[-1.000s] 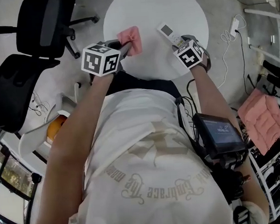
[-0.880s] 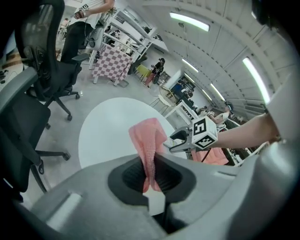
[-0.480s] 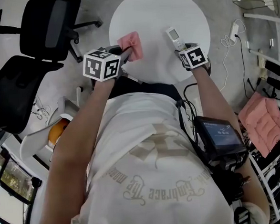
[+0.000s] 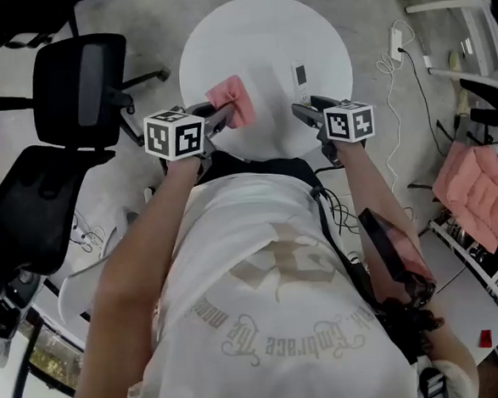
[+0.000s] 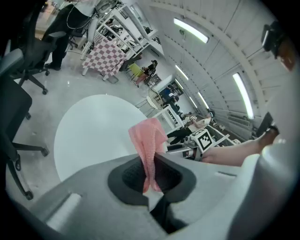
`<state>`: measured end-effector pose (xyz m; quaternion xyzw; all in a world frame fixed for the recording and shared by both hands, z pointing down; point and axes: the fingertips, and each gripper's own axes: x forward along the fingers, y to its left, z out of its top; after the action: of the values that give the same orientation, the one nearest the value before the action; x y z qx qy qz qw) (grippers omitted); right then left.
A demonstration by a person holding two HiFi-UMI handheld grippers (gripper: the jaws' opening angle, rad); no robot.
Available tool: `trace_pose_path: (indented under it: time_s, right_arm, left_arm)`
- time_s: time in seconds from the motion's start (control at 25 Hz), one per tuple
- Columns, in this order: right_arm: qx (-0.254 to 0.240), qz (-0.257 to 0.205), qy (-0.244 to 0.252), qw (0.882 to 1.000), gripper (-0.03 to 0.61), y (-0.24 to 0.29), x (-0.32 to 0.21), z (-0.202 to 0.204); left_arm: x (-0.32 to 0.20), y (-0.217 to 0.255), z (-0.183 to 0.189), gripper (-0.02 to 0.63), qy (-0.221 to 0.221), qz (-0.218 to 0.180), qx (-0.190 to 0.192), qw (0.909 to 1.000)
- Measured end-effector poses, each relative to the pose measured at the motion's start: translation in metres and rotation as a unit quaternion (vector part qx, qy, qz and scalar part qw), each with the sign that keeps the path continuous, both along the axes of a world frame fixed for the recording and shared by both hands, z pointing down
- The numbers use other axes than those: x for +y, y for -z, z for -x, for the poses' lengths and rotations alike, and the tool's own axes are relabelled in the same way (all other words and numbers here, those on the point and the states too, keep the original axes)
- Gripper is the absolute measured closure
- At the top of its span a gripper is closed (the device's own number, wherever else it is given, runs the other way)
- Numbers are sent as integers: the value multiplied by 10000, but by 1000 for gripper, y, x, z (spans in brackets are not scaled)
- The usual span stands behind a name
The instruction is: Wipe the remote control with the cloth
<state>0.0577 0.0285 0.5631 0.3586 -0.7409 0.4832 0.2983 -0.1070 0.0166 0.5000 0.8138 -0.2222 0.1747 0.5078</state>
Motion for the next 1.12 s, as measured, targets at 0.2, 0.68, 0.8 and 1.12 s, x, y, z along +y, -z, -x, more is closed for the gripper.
trace_pose_path:
  time_s: [0.2,0.68,0.8,1.12]
  right_arm:
    - [-1137,-544,-496,9908,330,54,-10,21]
    - [-3555,-1586,-965,9161,330,176,-17,52]
    - [-3927,-1713,-948,8986,330,194,-14,55]
    - [-3927,-1660,-654,9022,330,198,-5,60]
  left_arm:
    - [0,19,-19,595,-240,112,630,9977]
    - [30,89,-76,595,-1701,-97,1911,9667]
    - [33,103,-86,595,-1783,-85,2154,9601]
    - [21,109,-92,595,-1665,-117,2164,9619]
